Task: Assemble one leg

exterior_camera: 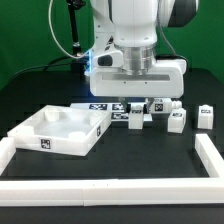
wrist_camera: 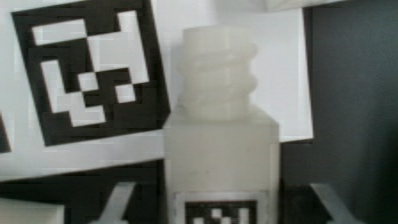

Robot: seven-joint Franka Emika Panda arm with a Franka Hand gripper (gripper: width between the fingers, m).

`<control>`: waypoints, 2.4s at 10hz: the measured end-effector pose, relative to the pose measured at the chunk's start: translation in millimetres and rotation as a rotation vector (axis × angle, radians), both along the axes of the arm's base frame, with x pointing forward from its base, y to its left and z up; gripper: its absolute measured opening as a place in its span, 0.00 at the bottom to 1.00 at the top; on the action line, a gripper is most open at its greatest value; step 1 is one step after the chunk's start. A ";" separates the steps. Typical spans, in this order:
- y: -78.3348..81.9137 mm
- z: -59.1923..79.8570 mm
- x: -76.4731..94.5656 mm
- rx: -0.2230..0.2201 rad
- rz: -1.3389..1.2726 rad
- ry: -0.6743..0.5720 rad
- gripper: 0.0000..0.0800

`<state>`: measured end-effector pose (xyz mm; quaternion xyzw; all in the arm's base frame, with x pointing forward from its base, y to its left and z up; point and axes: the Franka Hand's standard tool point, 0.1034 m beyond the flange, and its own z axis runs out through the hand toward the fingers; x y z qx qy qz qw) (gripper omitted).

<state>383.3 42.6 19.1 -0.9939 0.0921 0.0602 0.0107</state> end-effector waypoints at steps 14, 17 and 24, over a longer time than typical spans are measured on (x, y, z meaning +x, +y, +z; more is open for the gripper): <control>-107.7 45.9 13.8 0.078 -0.037 0.080 0.81; -169.6 42.2 9.9 0.028 0.005 0.039 0.81; -218.4 21.9 23.5 -0.027 -0.021 0.034 0.81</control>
Offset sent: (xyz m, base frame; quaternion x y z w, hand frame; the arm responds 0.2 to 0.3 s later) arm 0.0111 -0.0312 0.0564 0.0114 -0.0541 -0.0263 0.9981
